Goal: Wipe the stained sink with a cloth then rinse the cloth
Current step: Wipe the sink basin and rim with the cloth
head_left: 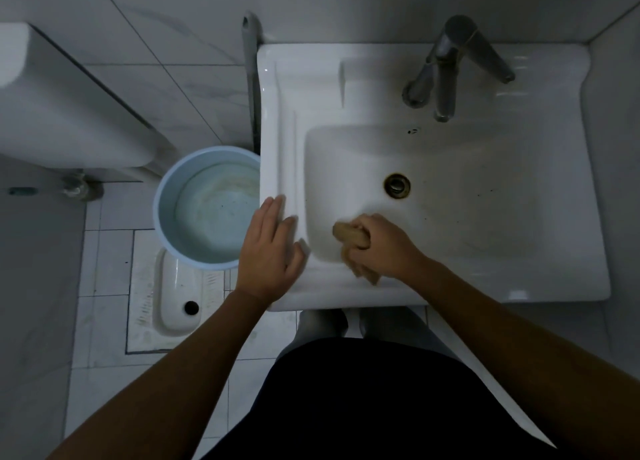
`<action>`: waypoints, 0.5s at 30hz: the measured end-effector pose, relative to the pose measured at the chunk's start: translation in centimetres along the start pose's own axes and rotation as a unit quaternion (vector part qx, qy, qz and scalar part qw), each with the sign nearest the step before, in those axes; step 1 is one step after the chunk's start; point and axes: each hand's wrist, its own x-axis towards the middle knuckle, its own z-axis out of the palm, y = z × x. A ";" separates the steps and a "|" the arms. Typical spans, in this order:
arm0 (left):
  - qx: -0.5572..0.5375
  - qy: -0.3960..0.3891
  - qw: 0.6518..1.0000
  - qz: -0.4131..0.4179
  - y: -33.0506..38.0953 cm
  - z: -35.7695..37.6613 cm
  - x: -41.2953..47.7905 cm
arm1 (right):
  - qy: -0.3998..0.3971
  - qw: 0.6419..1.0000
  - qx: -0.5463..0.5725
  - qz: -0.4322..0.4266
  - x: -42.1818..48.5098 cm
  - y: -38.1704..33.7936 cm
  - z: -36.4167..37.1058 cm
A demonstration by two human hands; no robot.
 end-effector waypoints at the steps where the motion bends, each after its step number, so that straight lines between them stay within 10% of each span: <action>1: -0.001 -0.002 1.000 -0.001 -0.1 0.0 0.0 | -0.014 1.000 -0.008 -0.006 -0.5 -0.2 0.8; 15: 0.048 -0.007 0.998 -0.030 1.0 0.7 -2.0 | 0.167 0.977 0.080 -0.111 10.3 -7.4 1.0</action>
